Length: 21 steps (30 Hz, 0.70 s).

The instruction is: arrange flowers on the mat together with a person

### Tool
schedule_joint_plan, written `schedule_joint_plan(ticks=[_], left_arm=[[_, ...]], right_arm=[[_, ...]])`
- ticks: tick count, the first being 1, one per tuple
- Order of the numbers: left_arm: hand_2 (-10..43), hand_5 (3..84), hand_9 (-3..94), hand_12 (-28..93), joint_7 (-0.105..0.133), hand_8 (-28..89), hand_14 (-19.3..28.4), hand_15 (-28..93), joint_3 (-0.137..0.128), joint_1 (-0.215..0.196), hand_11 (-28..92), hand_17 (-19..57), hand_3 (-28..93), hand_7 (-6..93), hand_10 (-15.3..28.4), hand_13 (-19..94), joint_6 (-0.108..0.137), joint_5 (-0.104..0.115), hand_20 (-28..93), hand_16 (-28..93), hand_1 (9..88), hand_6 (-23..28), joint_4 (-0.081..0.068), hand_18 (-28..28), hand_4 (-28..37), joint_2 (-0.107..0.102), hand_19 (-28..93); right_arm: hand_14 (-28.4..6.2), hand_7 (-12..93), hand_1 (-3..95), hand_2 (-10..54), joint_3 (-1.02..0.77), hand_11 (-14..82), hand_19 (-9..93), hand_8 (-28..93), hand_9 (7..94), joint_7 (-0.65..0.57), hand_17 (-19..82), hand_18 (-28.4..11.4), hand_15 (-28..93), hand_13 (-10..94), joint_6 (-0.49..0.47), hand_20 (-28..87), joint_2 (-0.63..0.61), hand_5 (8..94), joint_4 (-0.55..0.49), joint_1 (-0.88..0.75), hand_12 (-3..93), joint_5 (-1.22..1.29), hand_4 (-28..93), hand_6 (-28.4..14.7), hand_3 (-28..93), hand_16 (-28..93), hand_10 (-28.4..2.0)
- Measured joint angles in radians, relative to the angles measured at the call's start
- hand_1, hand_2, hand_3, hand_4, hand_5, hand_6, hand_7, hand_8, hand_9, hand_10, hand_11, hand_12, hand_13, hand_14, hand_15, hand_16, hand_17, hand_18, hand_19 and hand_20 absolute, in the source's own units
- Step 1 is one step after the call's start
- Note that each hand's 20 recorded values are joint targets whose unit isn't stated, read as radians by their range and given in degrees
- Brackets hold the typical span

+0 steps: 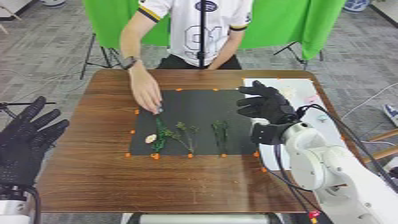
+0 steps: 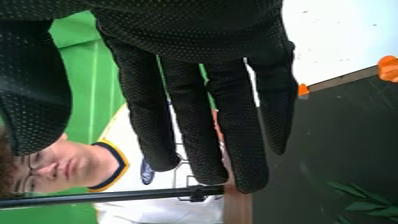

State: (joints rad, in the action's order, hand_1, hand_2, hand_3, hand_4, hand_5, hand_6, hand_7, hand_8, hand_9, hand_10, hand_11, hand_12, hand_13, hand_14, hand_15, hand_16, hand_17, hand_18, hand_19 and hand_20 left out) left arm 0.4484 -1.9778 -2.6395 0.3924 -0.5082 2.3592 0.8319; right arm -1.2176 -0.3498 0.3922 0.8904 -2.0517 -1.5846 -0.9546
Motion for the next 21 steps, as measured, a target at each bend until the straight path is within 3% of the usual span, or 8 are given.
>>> schedule_joint_plan(ticks=[6,9,12,15,16,18,21], left_arm=[[5.8,31.8,31.3,12,-0.038,-8,22.3,45,0.000,0.018,17,-8.3,76,9.3,14.7,21,-0.016,-0.027,19,-5,20.3,4.5,0.000,19.4,-25.8,0.019,42],[5.8,31.8,31.3,12,-0.042,-8,22.3,45,0.000,0.026,17,-8.3,76,9.3,14.8,21,-0.018,-0.032,19,-5,20.2,4.5,0.000,19.4,-25.7,0.030,42],[6.2,31.8,31.3,12,-0.026,-8,22.3,45,0.000,0.022,17,-8.3,76,9.4,14.8,21,-0.013,-0.021,19,-5,20.8,4.4,0.000,19.4,-25.2,0.027,42],[6.1,31.8,31.3,12,0.035,-8,22.3,45,0.000,-0.001,17,-8.3,77,9.3,14.8,21,-0.004,0.028,19,-5,21.0,4.5,0.000,19.4,-24.2,0.001,42],[6.2,31.8,31.3,12,0.046,-8,22.2,45,0.000,-0.008,17,-8.3,77,9.3,14.8,21,-0.004,0.036,19,-5,21.1,4.5,0.000,19.4,-24.2,-0.008,42],[6.1,31.9,31.2,12,0.043,-8,22.2,45,0.001,-0.011,17,-8.3,77,9.3,14.7,21,-0.005,0.033,19,-5,21.1,4.5,0.000,19.4,-24.2,-0.018,42],[6.1,31.9,31.2,12,0.014,-8,22.2,45,0.001,-0.005,17,-8.3,76,9.3,14.8,21,-0.005,0.006,19,-5,20.9,4.5,0.000,19.4,-24.3,-0.013,42]], right_arm=[[-20.4,14,21.3,3.8,-0.001,18.6,57,-12,59.7,-0.001,9,-28.4,49,47,0.000,14,0.000,54.9,0.000,-0.004,14.8,0.000,-26,-1.3,71,11,-17.8],[-20.4,14,21.4,3.9,-0.001,18.7,57,-12,59.8,-0.001,9,-28.4,49,47,0.000,14,0.000,54.9,-0.001,-0.005,14.8,-0.001,-26,-1.2,70,11,-17.9],[-20.3,14,21.4,3.9,0.000,18.6,57,-12,59.8,-0.001,9,-28.4,49,47,0.000,14,0.000,54.9,0.000,-0.004,14.8,-0.001,-26,-1.1,71,11,-17.9],[-20.3,14,21.4,3.9,0.001,18.7,57,-12,59.8,-0.001,9,-28.4,49,47,0.000,14,0.000,54.9,0.000,-0.003,14.8,-0.002,-26,-1.1,71,11,-17.8],[-20.3,14,21.4,3.9,0.001,18.7,57,-12,59.7,-0.001,9,-28.4,49,47,0.000,14,0.000,54.9,0.000,-0.002,14.8,-0.002,-26,-1.1,71,11,-17.8],[-20.3,14,21.4,3.9,0.003,18.7,57,-12,59.8,-0.001,9,-28.4,49,47,0.000,14,0.000,54.9,0.000,0.001,14.8,-0.002,-26,-1.1,71,11,-17.9],[-20.3,14,21.4,3.8,0.004,18.7,57,-12,59.8,-0.001,9,-28.4,49,47,0.000,14,0.000,54.9,0.000,0.003,14.8,-0.002,-26,-1.2,71,11,-17.9]])
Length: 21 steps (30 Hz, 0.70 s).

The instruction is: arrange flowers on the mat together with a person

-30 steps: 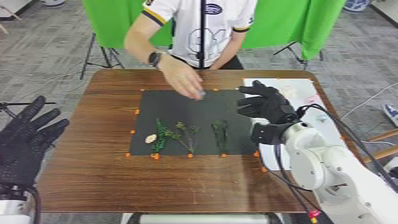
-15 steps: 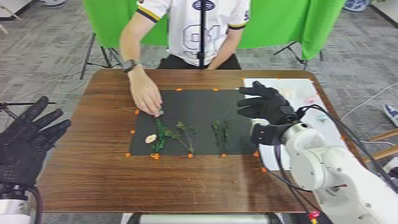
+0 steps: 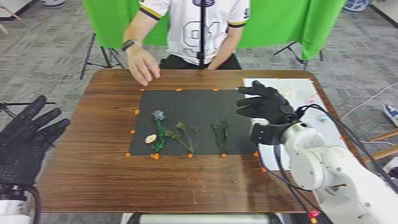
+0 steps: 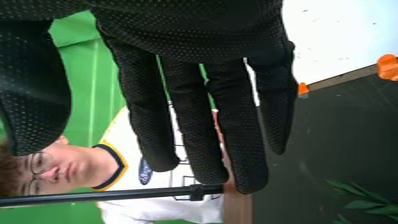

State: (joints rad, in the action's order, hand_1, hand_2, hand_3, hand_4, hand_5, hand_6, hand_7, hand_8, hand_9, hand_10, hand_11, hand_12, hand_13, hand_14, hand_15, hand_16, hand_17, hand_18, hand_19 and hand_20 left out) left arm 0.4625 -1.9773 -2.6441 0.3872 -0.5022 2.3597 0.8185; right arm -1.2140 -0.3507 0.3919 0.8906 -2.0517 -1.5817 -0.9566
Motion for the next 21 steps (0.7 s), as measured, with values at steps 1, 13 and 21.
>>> schedule_joint_plan(ticks=[1,13,21], left_arm=[[6.1,31.8,31.2,12,-0.008,-8,22.2,45,0.000,0.003,17,-8.3,76,9.3,14.8,21,0.000,-0.008,19,-5,20.9,4.5,0.000,19.4,-24.2,0.004,42],[6.0,31.9,31.3,12,-0.007,-8,22.2,45,0.002,0.005,17,-8.3,76,9.3,14.8,21,0.000,-0.013,19,-5,20.9,4.5,0.002,19.4,-24.3,0.015,42],[6.0,31.9,31.2,12,-0.012,-8,22.3,45,-0.004,0.005,17,-8.3,76,9.3,14.8,21,-0.001,-0.014,19,-5,20.8,4.5,0.002,19.4,-24.3,0.018,42]], right_arm=[[-20.3,14,21.4,3.8,0.000,18.7,57,-12,59.8,0.000,9,-28.4,49,47,0.000,14,0.000,54.9,0.000,0.000,14.8,0.000,-26,-1.2,71,11,-17.8],[-20.3,14,21.7,3.7,-0.005,18.6,57,-12,59.7,0.002,9,-28.4,49,47,-0.003,14,-0.001,54.7,-0.001,0.000,14.8,0.000,-26,-1.3,71,11,-17.9],[-20.2,13,22.1,3.3,-0.013,21.3,60,-12,60.3,-0.004,13,-28.4,53,50,0.018,15,-0.037,51.7,-0.010,-0.001,15.7,-0.082,-25,-1.9,71,11,-19.3]])
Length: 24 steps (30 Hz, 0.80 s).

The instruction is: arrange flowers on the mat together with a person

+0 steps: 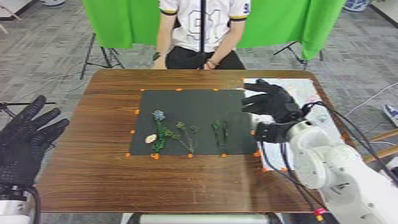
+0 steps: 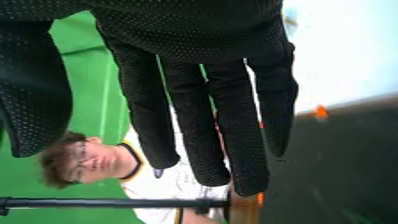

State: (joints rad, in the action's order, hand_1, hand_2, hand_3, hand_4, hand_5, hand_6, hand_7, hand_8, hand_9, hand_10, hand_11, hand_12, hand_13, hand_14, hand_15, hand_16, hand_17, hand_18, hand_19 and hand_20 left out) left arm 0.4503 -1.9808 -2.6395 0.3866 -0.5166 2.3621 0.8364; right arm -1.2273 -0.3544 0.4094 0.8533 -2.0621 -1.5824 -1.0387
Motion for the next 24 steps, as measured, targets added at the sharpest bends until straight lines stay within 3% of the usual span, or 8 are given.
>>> schedule_joint_plan(ticks=[5,9,14,20,22,24], left_arm=[[6.0,31.8,31.2,12,0.004,-8,22.3,45,-0.006,-0.003,17,-8.3,76,9.3,14.8,21,0.001,0.003,19,-5,20.9,4.5,0.000,19.4,-24.5,0.000,42],[6.2,31.9,31.2,12,0.008,-8,22.3,45,-0.006,-0.008,17,-8.3,76,9.2,14.8,21,0.001,0.004,19,-5,20.9,4.5,0.002,19.5,-24.5,-0.006,42],[6.3,31.8,31.2,12,0.010,-8,22.2,45,-0.006,-0.009,17,-8.3,76,9.3,14.8,21,0.002,0.004,19,-5,20.7,4.5,0.004,19.4,-24.3,-0.006,42],[6.3,31.9,31.2,12,0.013,-8,22.3,45,-0.005,-0.010,17,-8.3,76,9.2,14.8,21,0.002,0.006,19,-5,20.8,4.6,0.005,19.5,-24.4,-0.006,42],[6.3,31.9,31.2,12,0.013,-8,22.3,45,-0.005,-0.010,17,-8.3,76,9.2,14.8,21,0.002,0.006,19,-5,20.9,4.6,0.006,19.5,-24.4,-0.006,42],[6.4,31.9,31.2,12,0.013,-8,22.3,45,-0.005,-0.011,17,-8.3,76,9.2,14.8,21,0.004,0.006,19,-5,20.9,4.6,0.007,19.5,-24.4,-0.006,42]], right_arm=[[-20.3,13,23.1,2.6,-0.005,22.0,62,-12,61.5,-0.094,15,-28.4,54,53,0.084,15,-0.045,51.5,-0.012,0.004,15.7,-0.178,-25,-2.2,70,11,-19.8],[-20.2,13,24.2,2.3,0.029,24.0,65,-11,65.6,-0.236,19,-28.4,56,57,0.172,15,-0.089,52.6,-0.009,0.042,15.9,-0.308,-25,-2.9,68,11,-20.0],[-20.3,12,25.6,1.6,0.107,25.4,69,-11,67.9,-0.445,21,-28.4,57,60,0.204,10,-0.147,53.6,0.009,0.116,15.7,-0.547,-22,-3.6,66,10,-19.7],[-20.3,11,27.8,0.5,0.150,25.6,73,-11,69.9,-0.629,25,-28.4,59,63,0.175,6,-0.177,53.5,0.062,0.175,15.9,-0.774,-21,-4.7,66,10,-20.5],[-20.3,10,28.6,0.1,0.151,26.2,78,-11,70.4,-0.654,26,-28.4,61,64,0.130,-5,-0.182,53.6,0.078,0.186,16.2,-0.795,-20,-5.2,66,10,-20.8],[-20.5,10,29.4,-0.4,0.158,26.3,80,-11,70.6,-0.689,27,-28.4,61,64,0.073,-8,-0.187,53.6,0.091,0.200,16.3,-0.824,-20,-5.5,66,10,-21.0]])
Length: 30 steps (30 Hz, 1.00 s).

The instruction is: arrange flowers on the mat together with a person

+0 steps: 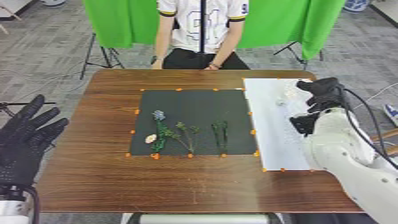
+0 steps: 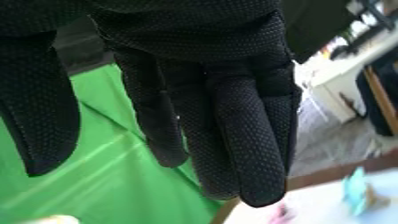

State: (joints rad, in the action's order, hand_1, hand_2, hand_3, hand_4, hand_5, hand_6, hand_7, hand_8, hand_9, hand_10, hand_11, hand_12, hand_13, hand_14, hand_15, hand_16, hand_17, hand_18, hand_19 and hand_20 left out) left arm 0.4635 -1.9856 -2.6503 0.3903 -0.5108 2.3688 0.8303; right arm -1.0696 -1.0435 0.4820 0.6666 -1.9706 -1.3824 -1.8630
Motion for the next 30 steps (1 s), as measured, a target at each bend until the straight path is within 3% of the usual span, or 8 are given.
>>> schedule_joint_plan(ticks=[1,2,6,18,22,25,30], left_arm=[[6.4,31.9,31.2,12,0.002,-8,22.3,45,0.000,-0.001,17,-8.3,76,9.1,14.8,21,0.001,0.001,19,-5,20.9,4.6,0.001,19.5,-24.4,0.000,42],[6.4,31.9,31.2,12,0.006,-8,22.3,45,0.000,-0.003,17,-8.3,76,9.1,14.8,21,0.004,0.005,19,-5,20.9,4.6,0.001,19.5,-24.4,-0.002,42],[6.4,31.9,31.2,12,0.020,-8,22.3,46,0.000,-0.016,17,-8.3,76,9.2,14.8,21,0.010,0.016,19,-5,20.9,4.6,0.002,19.5,-24.4,-0.016,42],[6.5,32.1,31.3,12,-0.002,-8,22.4,46,-0.001,-0.008,17,-8.3,76,9.4,14.8,21,0.010,0.008,19,-5,21.0,4.6,0.002,19.4,-24.3,-0.014,42],[6.4,32.1,31.3,12,-0.034,-8,22.3,46,-0.001,0.009,17,-8.3,76,9.4,14.8,21,0.003,-0.015,19,-5,21.0,4.6,0.002,19.4,-24.2,0.007,42],[6.4,32.1,31.3,12,-0.041,-8,22.3,46,-0.001,0.016,17,-8.3,76,9.4,14.8,21,0.001,-0.021,19,-5,21.1,4.6,0.002,19.4,-24.3,0.021,42],[6.4,32.1,31.2,12,-0.053,-8,22.3,46,0.000,0.024,17,-8.3,76,9.4,14.8,21,-0.004,-0.027,19,-5,21.1,4.6,0.002,19.4,-24.3,0.027,42]], right_arm=[[-20.5,10,30.5,-0.7,0.006,26.4,80,-11,71.2,-0.025,28,-28.4,62,65,-0.032,-9,-0.002,53.6,0.006,0.008,16.3,-0.022,-20,-5.8,66,10,-21.3],[-20.6,9,31.2,-1.0,0.012,26.4,83,-10,71.5,-0.055,28,-28.4,62,65,-0.064,-17,-0.003,53.6,0.011,0.017,16.8,-0.048,-20,-6.0,66,10,-21.4],[-21.7,9,31.2,-1.2,0.041,26.6,84,-10,70.9,-0.161,27,-28.4,62,63,-0.193,-21,-0.003,51.7,0.040,0.054,16.9,-0.135,-20,-6.7,67,11,-22.1],[-21.8,8,33.6,-2.4,0.154,26.1,84,-10,69.9,-0.177,27,-28.4,62,63,-0.352,-23,-0.008,50.6,0.202,0.160,16.3,-0.073,-20,-7.1,67,9,-22.8],[-21.7,8,34.5,-2.7,0.169,26.1,84,-10,69.6,-0.188,26,-28.4,62,63,-0.423,-23,-0.009,50.6,0.234,0.181,16.3,-0.044,-20,-7.3,67,9,-22.8],[-21.5,8,35.2,-3.3,0.183,25.7,83,-10,68.9,-0.194,26,-28.4,62,63,-0.431,-23,-0.009,50.6,0.258,0.193,16.1,-0.036,-20,-6.8,67,9,-22.8],[-21.2,9,36.4,-4.3,0.205,25.0,82,-10,68.4,-0.193,25,-28.4,62,62,-0.435,-23,-0.009,50.8,0.287,0.205,15.8,-0.018,-20,-6.4,68,9,-22.8]])
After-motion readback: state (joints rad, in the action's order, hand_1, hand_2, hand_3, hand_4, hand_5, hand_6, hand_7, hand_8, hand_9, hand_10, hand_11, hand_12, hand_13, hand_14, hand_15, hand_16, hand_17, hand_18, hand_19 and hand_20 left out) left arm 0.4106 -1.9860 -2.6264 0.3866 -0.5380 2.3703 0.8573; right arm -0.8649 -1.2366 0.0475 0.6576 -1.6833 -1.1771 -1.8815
